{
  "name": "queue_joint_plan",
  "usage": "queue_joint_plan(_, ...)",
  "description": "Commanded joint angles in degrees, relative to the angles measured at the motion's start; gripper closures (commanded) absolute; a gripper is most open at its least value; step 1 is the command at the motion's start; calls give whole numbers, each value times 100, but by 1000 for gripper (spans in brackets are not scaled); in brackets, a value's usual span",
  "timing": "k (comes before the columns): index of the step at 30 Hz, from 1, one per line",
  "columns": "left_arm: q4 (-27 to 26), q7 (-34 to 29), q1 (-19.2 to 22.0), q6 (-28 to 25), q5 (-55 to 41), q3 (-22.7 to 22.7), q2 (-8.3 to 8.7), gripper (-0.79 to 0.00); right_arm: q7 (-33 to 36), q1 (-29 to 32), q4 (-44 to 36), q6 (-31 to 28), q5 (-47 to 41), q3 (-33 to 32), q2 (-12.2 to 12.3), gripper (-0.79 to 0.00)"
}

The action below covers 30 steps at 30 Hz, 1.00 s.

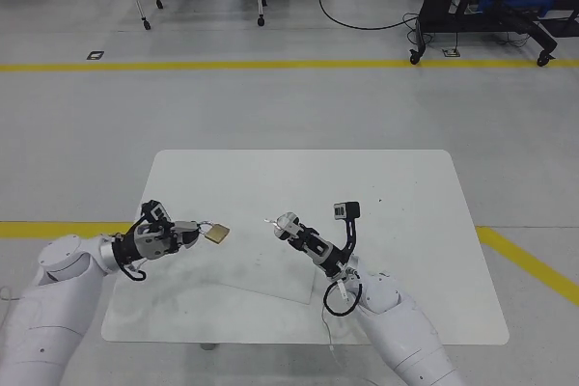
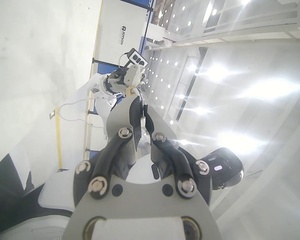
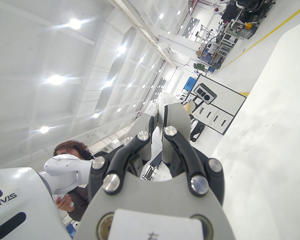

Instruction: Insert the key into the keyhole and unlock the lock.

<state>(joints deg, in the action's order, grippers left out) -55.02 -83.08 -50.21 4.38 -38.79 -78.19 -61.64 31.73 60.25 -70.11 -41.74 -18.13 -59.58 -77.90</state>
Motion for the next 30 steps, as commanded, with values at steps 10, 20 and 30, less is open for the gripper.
queue_joint_plan(10, -544, 967, 84, -1247, 1837, 208, 107, 0, 0, 0, 0, 0, 0, 0, 0, 0)
queue_joint_plan(20, -2001, 3534, -482, -2032, 5884, 1147, 104, 0, 0, 0, 0, 0, 0, 0, 0, 0)
queue_joint_plan(30, -2162, 3794, -486, -1796, 6435, 1374, 70, 0, 0, 0, 0, 0, 0, 0, 0, 0)
